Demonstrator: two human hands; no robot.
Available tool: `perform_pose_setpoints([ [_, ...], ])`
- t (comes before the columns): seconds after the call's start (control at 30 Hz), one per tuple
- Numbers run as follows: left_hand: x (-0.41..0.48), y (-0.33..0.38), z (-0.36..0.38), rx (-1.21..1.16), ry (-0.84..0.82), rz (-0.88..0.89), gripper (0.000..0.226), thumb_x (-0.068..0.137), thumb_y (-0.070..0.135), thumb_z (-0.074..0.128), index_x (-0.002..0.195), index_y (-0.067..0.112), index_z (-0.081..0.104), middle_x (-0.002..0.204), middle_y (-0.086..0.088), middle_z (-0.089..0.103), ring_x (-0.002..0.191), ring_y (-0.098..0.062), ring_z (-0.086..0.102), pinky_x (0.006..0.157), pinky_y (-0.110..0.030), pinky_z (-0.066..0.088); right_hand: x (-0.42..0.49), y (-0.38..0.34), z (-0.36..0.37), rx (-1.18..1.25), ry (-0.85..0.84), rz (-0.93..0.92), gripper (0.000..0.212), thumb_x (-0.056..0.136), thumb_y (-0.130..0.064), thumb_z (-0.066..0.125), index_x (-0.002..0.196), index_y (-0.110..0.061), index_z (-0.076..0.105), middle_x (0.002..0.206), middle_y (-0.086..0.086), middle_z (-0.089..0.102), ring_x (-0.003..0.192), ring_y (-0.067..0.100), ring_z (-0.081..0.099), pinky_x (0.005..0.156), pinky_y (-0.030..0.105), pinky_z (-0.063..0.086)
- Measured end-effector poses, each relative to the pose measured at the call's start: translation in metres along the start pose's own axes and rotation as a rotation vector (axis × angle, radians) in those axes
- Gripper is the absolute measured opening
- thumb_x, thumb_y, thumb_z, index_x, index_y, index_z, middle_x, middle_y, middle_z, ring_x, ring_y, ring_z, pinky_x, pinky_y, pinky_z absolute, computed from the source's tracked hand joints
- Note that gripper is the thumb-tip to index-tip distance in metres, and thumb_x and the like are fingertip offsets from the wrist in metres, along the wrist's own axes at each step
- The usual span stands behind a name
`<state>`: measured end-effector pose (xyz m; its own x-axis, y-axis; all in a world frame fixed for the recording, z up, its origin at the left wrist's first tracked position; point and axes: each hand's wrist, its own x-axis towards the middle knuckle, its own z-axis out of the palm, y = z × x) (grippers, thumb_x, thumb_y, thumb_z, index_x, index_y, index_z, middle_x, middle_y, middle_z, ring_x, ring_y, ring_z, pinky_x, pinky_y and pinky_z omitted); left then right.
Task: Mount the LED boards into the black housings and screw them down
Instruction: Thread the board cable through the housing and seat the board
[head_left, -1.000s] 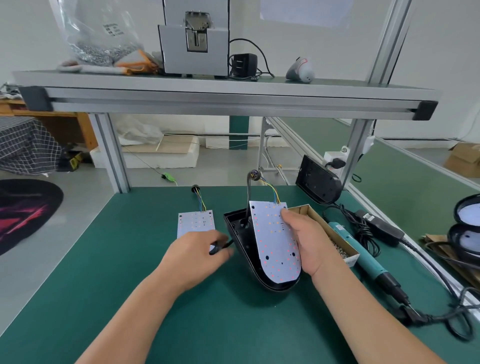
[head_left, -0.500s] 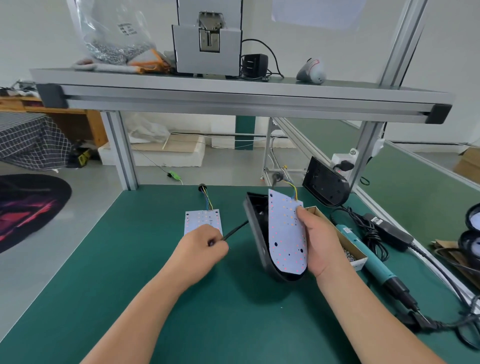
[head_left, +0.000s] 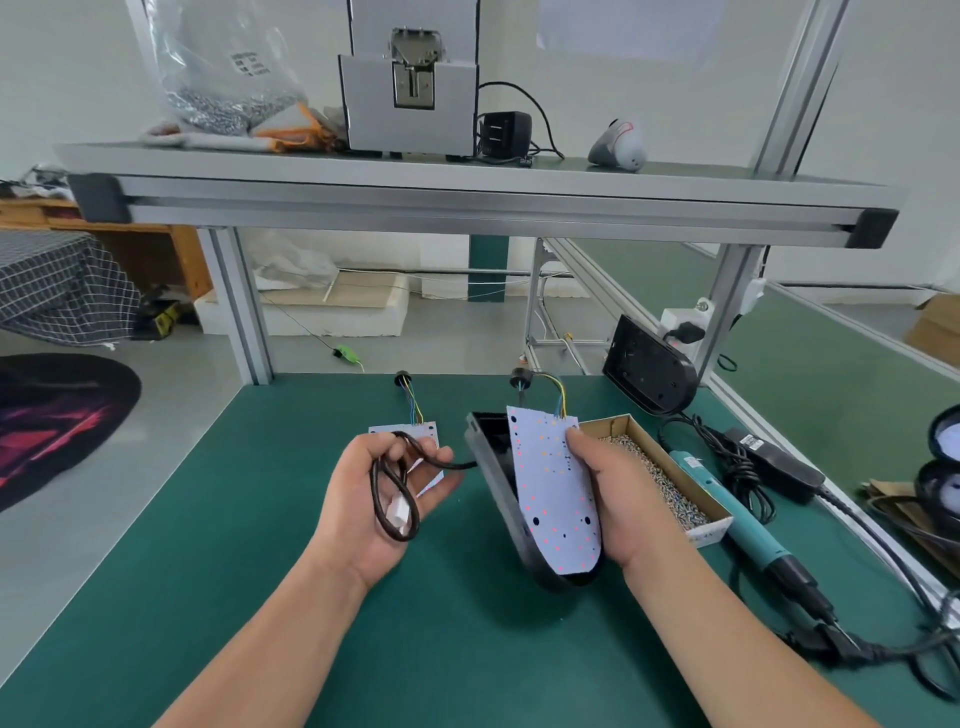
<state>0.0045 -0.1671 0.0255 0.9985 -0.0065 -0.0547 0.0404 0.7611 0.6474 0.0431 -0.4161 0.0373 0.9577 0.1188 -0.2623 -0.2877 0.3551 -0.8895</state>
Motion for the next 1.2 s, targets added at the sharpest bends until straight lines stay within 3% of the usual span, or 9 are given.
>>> perform_pose_setpoints([
  [0.1,0.0038,-0.0036,0.0060,0.297,0.136,0.056,0.016,0.081,0.024,0.060,0.068,0.020,0.053,0.074,-0.006,0.055,0.065,-0.024,0.054,0.079,-0.044,0.059,0.0017,0.0046,0.0020,-0.029,-0.024,0.030,0.031,0.104,-0.031,0.058,0.111,-0.007,0.077,0.113,0.017,0.078,0.090,0.030,0.077,0.075,0.037,0.059],
  [0.23,0.0026,-0.0073,0.0059,0.858,0.194,0.217,0.020,0.080,0.042,0.058,0.074,0.025,0.048,0.067,0.003,0.043,0.060,-0.015,0.040,0.067,-0.038,0.041,0.0033,0.0069,0.0026,-0.027,-0.042,0.032,0.032,0.104,-0.030,0.057,0.115,-0.007,0.075,0.113,0.018,0.077,0.090,0.031,0.076,0.074,0.037,0.060],
  [0.33,0.0009,-0.0070,0.0044,0.871,0.191,0.213,0.030,0.080,0.049,0.058,0.080,0.019,0.052,0.062,0.008,0.047,0.060,-0.015,0.041,0.070,-0.038,0.041,0.0039,0.0062,0.0008,-0.005,-0.047,0.032,0.032,0.105,-0.030,0.057,0.115,-0.007,0.076,0.114,0.017,0.078,0.089,0.030,0.077,0.073,0.037,0.059],
  [0.5,0.0018,-0.0043,0.0030,0.889,0.168,0.154,0.023,0.078,0.042,0.058,0.075,0.021,0.051,0.067,0.000,0.049,0.067,-0.019,0.040,0.076,-0.040,0.040,0.0039,0.0056,0.0021,0.039,-0.051,0.038,0.033,0.105,-0.030,0.056,0.106,-0.008,0.081,0.110,0.016,0.079,0.086,0.029,0.078,0.067,0.036,0.061],
  [0.67,0.0013,-0.0054,0.0024,1.057,0.073,0.117,0.043,0.067,0.053,0.063,0.081,0.016,0.046,0.067,0.002,0.040,0.066,-0.018,0.032,0.061,-0.033,0.027,0.0026,0.0039,0.0047,0.125,-0.063,0.019,0.032,0.106,-0.030,0.056,0.104,-0.009,0.079,0.105,0.014,0.079,0.081,0.027,0.078,0.062,0.034,0.062],
  [0.8,0.0015,-0.0089,0.0027,1.107,-0.035,0.081,0.049,0.073,0.047,0.073,0.093,0.005,0.057,0.069,0.007,0.043,0.065,-0.017,0.034,0.059,-0.035,0.028,0.0028,0.0060,0.0070,0.143,-0.070,0.011,0.031,0.105,-0.029,0.057,0.101,-0.009,0.081,0.105,0.014,0.079,0.081,0.028,0.078,0.062,0.035,0.062],
  [0.97,0.0010,-0.0082,-0.0004,1.024,-0.024,0.018,0.048,0.076,0.040,0.072,0.099,0.002,0.054,0.069,0.002,0.045,0.062,-0.020,0.034,0.061,-0.039,0.026,0.0051,0.0078,0.0057,0.081,-0.066,0.025,0.032,0.105,-0.030,0.057,0.116,-0.006,0.076,0.115,0.017,0.077,0.091,0.030,0.076,0.083,0.040,0.058],
  [1.1,0.0031,-0.0102,-0.0003,1.068,0.041,0.019,0.045,0.074,0.050,0.071,0.086,0.017,0.044,0.066,0.003,0.045,0.065,-0.020,0.035,0.063,-0.042,0.031,0.0055,0.0059,0.0019,0.059,-0.093,0.025,0.029,0.106,-0.026,0.055,0.114,-0.008,0.075,0.111,0.013,0.078,0.089,0.027,0.077,0.076,0.037,0.060],
  [1.2,0.0048,-0.0101,-0.0008,1.148,-0.011,0.016,0.030,0.077,0.055,0.066,0.103,0.042,0.062,0.063,0.012,0.047,0.063,-0.019,0.037,0.058,-0.039,0.037,0.0055,0.0059,0.0019,0.053,-0.102,0.029,0.031,0.105,-0.027,0.055,0.104,-0.012,0.081,0.109,0.011,0.078,0.088,0.026,0.076,0.080,0.038,0.057],
])
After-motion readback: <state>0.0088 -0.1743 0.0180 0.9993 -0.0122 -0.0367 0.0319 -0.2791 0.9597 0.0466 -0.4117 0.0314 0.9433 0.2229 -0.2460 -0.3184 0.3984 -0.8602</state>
